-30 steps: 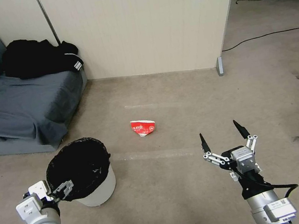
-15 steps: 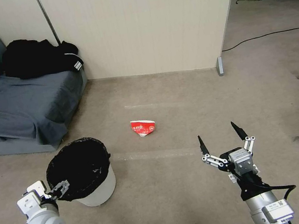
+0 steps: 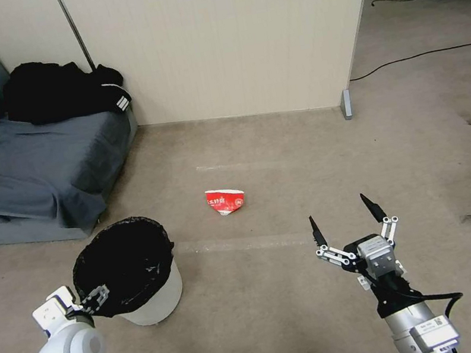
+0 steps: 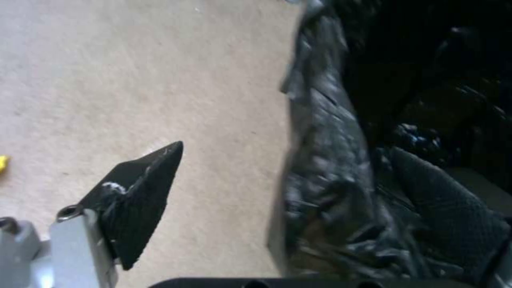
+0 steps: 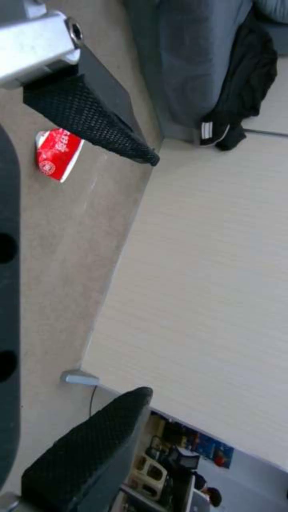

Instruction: Pick up the trash bin, then pick up the garbage from the floor and place it into the trash bin.

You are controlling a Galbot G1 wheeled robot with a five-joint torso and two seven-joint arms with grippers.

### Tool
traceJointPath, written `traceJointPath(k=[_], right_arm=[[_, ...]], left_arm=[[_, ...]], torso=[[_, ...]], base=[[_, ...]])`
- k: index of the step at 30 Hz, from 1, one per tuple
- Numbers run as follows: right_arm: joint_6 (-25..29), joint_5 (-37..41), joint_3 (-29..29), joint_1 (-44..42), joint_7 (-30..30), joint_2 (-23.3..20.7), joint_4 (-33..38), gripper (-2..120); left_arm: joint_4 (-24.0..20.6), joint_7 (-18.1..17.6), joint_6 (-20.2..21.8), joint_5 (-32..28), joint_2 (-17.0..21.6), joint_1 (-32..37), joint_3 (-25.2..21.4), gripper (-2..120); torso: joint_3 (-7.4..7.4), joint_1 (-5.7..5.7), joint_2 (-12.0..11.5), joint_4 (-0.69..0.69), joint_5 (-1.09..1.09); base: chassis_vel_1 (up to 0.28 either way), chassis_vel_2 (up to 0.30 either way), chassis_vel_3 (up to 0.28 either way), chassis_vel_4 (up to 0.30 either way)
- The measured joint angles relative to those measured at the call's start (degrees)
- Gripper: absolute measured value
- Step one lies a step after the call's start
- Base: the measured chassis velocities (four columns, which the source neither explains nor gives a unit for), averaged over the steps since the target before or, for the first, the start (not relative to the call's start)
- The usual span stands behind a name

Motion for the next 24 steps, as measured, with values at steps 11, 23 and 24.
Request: traceJointPath(k=[11,23,24], right_arm=[[0.38,-0.31,-0.22,0.06,-0.25,0.00,-0.50,100],[0.22,-1.09,-0.55,0.09,0.72,0.00,-0.37,100],[-0.17,-1.46,-0.66,0.09,1.38,0.00,-0.26,100]], left_arm=[[0.99,-2.18,-0.17,-3.67,-1.03,-0.95,2.69,60],[0.97,-2.36,-0.21,-4.03,-1.51,-0.09,3.22,15],[0.89,-2.32,-0.21,-4.04,-1.57,0.02,3.28,11]], torso=[[-0.01,-0.01,0.01,0.02,0.07],[-0.01,-0.01,0.01,0.02,0.04],[-0.01,-0.01,0.01,0.02,0.04]], base=[[0.000,0.000,0.000,0.000],[0.000,0.000,0.000,0.000],[0.000,0.000,0.000,0.000]])
